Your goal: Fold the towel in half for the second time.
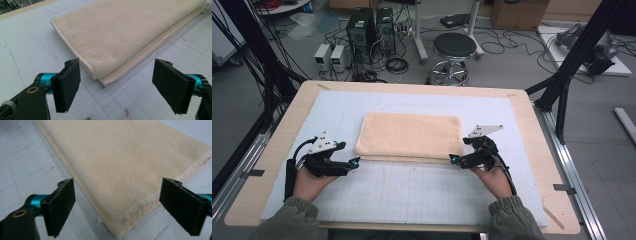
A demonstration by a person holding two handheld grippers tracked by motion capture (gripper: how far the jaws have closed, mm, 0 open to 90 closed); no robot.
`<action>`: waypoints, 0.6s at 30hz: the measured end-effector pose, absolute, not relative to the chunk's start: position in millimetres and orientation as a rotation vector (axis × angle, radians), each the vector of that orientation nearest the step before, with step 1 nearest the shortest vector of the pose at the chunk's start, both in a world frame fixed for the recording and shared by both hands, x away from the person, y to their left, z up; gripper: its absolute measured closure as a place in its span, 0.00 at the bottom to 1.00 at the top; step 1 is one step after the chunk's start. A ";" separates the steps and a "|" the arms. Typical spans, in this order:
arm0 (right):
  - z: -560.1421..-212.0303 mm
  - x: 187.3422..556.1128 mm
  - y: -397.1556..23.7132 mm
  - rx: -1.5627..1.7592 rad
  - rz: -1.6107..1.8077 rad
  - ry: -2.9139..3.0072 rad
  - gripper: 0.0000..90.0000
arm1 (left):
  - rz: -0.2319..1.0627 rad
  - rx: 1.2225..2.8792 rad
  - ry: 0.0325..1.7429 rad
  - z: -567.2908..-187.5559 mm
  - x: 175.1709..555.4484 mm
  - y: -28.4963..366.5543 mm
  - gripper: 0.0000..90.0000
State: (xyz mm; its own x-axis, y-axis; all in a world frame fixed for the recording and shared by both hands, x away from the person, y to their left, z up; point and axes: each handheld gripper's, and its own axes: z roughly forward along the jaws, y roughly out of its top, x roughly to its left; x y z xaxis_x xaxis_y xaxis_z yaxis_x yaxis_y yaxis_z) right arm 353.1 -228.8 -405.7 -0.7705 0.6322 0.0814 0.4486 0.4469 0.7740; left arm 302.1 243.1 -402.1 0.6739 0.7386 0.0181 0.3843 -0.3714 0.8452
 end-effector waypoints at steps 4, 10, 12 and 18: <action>-406.4 345.8 -231.7 0.926 1.252 2.457 0.14 | 0.494 1.993 0.871 -403.1 298.8 244.0 0.24; -407.0 336.3 -236.7 0.918 1.270 2.452 0.14 | 0.482 1.990 0.871 -402.6 291.3 245.6 0.22; -405.8 332.6 -238.7 0.910 1.280 2.444 0.14 | 0.475 1.987 0.868 -402.8 288.5 245.3 0.22; -405.0 323.0 -244.1 0.908 1.293 2.433 0.13 | 0.476 1.984 0.867 -402.8 280.4 246.3 0.20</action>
